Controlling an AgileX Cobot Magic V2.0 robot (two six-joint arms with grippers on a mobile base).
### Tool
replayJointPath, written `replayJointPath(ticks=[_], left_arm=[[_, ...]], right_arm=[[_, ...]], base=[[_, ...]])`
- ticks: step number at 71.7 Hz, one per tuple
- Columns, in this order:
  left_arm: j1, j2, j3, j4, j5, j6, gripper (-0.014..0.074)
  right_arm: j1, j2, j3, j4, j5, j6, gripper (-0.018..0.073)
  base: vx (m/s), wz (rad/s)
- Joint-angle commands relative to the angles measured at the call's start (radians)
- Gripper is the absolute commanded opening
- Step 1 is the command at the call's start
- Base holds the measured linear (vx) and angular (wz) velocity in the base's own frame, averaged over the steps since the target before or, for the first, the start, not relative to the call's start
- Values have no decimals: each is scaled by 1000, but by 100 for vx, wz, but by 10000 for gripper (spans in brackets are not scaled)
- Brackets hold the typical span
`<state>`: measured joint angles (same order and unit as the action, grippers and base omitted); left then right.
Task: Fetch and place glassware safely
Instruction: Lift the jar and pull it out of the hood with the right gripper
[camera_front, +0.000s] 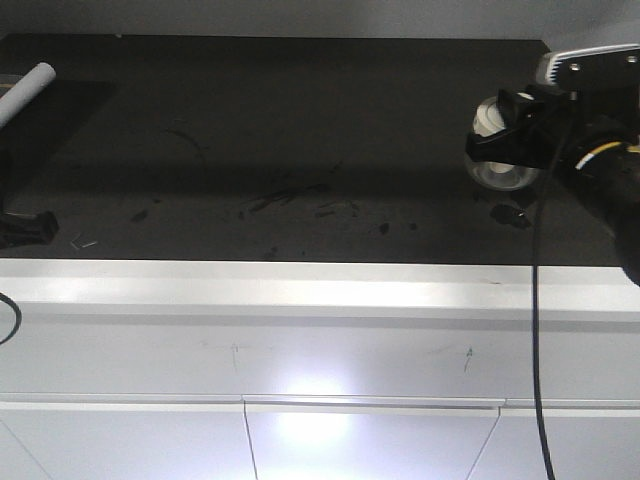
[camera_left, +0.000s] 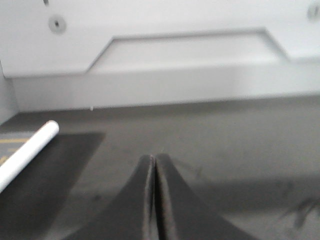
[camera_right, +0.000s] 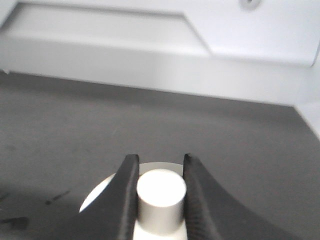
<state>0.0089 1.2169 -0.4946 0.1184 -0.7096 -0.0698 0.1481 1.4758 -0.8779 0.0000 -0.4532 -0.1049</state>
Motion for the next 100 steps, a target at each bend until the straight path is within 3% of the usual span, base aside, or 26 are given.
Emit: replayJointPath(ticks=[1, 12, 33, 45, 56, 71, 85, 100], left_arm=[[-5, -70, -26, 12, -35, -59, -7], [-5, -153, -26, 152, 57, -114, -7], [-5, -303, -25, 429, 191, -398, -7], [-5, -362, -22, 571, 213, -517, -7], [-5, -419, 46, 578, 210, -597, -7], [-5, -532, 185, 577, 217, -611, -7], [-5, -631, 241, 591, 257, -707, -7], [-5, -675, 254, 597, 289, -707, -7]], right_arm=[[-1, -118, 24, -17, -115, -2, -8], [-1, -228, 129, -68, -134, 16, -8], [-1, -402, 309, -170, -125, 96, -6], [-1, -494, 413, -173, -113, 123, -4], [-1, -569, 495, -175, -107, 122, -3], [-1, -647, 565, -188, -46, 122, -3], [-1, -709, 618, -190, -26, 123, -3], [-1, -736, 637, -189, -19, 123, -3]], base=[[0, 0], [0, 0], [0, 0], [0, 0], [0, 0], [0, 0], [0, 0], [0, 0]])
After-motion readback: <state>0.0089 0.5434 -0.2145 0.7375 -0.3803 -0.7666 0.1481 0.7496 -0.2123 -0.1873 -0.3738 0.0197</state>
